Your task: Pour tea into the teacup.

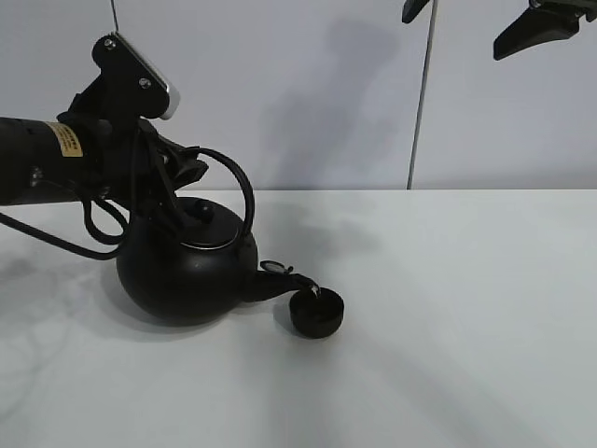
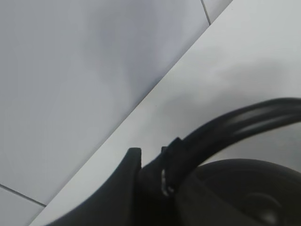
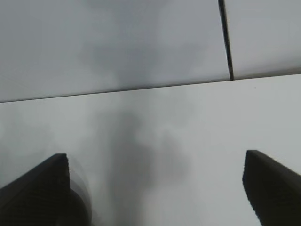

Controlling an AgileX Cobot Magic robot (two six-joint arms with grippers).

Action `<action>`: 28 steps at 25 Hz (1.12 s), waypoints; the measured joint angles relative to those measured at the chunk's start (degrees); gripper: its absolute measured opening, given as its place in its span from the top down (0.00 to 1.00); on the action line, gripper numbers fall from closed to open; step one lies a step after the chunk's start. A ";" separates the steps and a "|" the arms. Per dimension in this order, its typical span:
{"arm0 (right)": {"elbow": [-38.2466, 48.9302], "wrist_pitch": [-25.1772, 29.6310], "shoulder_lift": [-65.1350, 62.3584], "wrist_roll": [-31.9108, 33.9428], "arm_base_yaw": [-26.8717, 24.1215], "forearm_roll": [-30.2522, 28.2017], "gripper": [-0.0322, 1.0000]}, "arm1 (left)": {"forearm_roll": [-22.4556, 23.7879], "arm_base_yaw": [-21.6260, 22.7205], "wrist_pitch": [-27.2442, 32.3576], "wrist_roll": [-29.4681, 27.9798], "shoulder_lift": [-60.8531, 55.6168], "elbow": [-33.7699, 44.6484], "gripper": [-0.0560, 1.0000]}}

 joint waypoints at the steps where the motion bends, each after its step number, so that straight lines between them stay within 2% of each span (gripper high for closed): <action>1: 0.00 0.00 0.00 0.00 0.00 0.00 0.30 | 0.00 0.00 0.00 0.12 0.00 0.00 0.85; 13: 0.00 0.00 0.00 0.00 0.00 0.00 0.30 | -0.06 0.00 0.46 -5.47 0.00 0.00 0.85; 17: 0.00 0.00 0.00 0.00 0.00 0.00 0.30 | -2.07 0.00 0.15 -7.98 0.00 0.22 0.85; 20: 0.00 0.00 0.00 0.00 0.00 0.00 0.30 | -4.91 0.00 -2.75 -10.11 0.00 1.85 0.85; 28: 0.00 0.00 0.00 0.00 0.00 0.00 0.30 | -11.88 0.00 -16.60 -14.02 0.00 9.73 0.85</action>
